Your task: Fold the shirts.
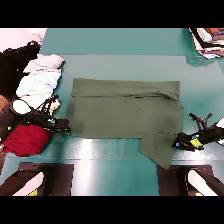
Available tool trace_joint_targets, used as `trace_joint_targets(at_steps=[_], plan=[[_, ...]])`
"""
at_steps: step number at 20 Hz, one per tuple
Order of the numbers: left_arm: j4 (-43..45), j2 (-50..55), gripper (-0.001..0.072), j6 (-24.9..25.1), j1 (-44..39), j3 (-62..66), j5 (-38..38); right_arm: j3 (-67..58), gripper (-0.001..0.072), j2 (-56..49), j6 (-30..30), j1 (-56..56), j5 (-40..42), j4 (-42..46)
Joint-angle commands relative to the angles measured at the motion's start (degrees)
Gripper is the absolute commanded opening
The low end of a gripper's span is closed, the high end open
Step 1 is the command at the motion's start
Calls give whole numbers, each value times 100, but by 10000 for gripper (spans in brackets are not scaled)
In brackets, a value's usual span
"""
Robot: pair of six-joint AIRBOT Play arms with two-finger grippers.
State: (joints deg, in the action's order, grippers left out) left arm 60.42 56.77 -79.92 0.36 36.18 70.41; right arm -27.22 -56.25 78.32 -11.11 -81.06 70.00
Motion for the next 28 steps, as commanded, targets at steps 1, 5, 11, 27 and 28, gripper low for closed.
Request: trace_joint_targets(at_steps=[1,5,11,27,28], plan=[[96,-7,21,2,-2,7,74,-140,204,-334,7,481,149,37],[407,-7,21,2,-2,7,271,-205,57,-649,7,636,146,61],[964,-793,20,-142,-2,4,970,-343,13,219,4,629,-708,697],[1012,748,21,-363,-2,2402,-627,-4312,13,-1547,269,1545,-129,769],[1005,1115,21,-365,9,2616,-837,-4686,13,-1934,269,1552,-48,765]])
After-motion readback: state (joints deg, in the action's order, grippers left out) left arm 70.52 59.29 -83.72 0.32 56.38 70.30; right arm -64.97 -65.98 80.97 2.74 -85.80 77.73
